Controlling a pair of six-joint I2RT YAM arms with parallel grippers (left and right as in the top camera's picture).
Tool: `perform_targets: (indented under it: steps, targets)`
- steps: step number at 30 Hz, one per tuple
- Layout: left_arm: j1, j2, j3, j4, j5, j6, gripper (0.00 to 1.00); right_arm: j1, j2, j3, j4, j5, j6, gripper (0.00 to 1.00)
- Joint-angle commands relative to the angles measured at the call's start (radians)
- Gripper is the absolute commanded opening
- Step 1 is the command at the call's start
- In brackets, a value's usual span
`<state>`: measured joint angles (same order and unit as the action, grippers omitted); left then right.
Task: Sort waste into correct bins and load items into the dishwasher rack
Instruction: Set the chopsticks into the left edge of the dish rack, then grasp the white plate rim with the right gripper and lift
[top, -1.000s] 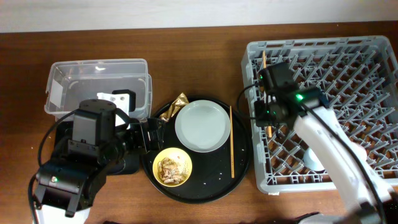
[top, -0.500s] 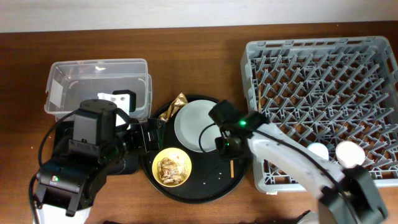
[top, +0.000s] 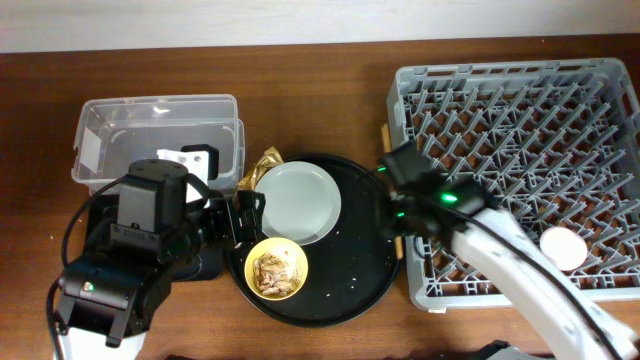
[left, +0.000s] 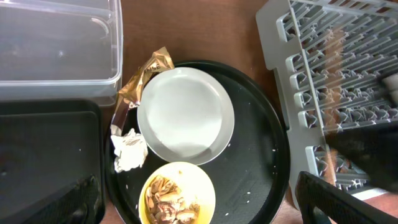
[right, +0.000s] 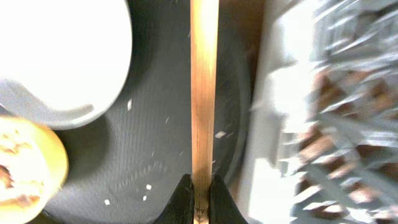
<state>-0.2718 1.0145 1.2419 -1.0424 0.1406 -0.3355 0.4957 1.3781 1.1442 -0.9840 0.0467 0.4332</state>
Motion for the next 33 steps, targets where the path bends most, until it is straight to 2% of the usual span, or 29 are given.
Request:
perform_targets:
  steps: [1,4,5,6,7,9,10,11,13,18,23,25,26,27,28,31,32,33]
  targets:
    - [0.002,-0.001,0.0,0.002,-0.007,0.016,1.0,-0.148,-0.098,0.019,0.037,0.078,-0.115,0.04]
    - [0.002,-0.001,0.0,0.002,-0.007,0.016,1.0,-0.222,0.094,0.018,0.065,0.047,-0.193,0.04]
    - [0.002,-0.001,0.0,0.0,-0.005,0.016,1.0,-0.223,0.176,0.018,0.076,0.048,-0.194,0.08]
    - [0.002,-0.001,0.0,0.0,-0.003,0.016,1.0,-0.223,0.216,0.026,0.073,0.026,-0.193,0.4]
    - [0.002,-0.001,0.0,0.0,-0.003,0.016,1.0,-0.223,0.196,0.064,0.036,0.01,-0.193,0.54]
    - [0.002,-0.001,0.0,0.0,-0.003,0.016,1.0,-0.222,0.104,0.171,-0.055,0.008,-0.193,0.62]
    - [0.002,-0.001,0.0,0.001,-0.003,0.016,1.0,-0.221,0.019,0.237,-0.092,-0.011,-0.194,0.74]
    - [0.002,-0.001,0.0,0.002,-0.007,0.016,1.0,-0.221,-0.08,0.278,-0.1,-0.078,-0.194,0.78]
    - [0.002,-0.001,0.0,-0.009,-0.007,0.016,1.0,-0.221,-0.234,0.282,-0.122,-0.203,-0.194,0.79]
    - [0.002,-0.001,0.0,-0.018,-0.007,0.016,1.0,-0.221,-0.514,0.282,-0.136,-0.209,-0.194,0.84]
    - [0.002,-0.001,0.0,-0.018,-0.007,0.015,1.0,-0.221,-0.591,0.282,-0.187,-0.209,-0.194,0.88]
    - [0.002,-0.001,0.0,-0.018,-0.007,0.016,1.0,-0.221,-0.583,0.279,-0.192,-0.261,-0.224,0.82]
    - [0.002,-0.001,0.0,-0.018,-0.007,0.016,1.0,-0.221,-0.544,0.279,-0.206,-0.339,-0.215,0.76]
    - [0.002,-0.001,0.0,-0.019,-0.007,0.016,1.0,-0.22,-0.483,0.279,-0.237,-0.378,-0.211,0.64]
    - [0.002,-0.001,0.0,-0.018,-0.007,0.016,1.0,-0.177,-0.36,0.279,-0.269,-0.374,-0.182,0.62]
    - [0.002,-0.001,0.0,-0.018,-0.007,0.016,1.0,-0.032,-0.029,0.279,-0.219,-0.319,-0.167,0.61]
    - [0.002,-0.001,0.0,-0.018,-0.007,0.016,1.0,0.016,0.192,0.279,-0.155,-0.324,-0.097,0.57]
    - [0.002,-0.001,0.0,-0.018,-0.007,0.016,1.0,0.031,0.317,0.279,-0.114,-0.332,-0.064,0.52]
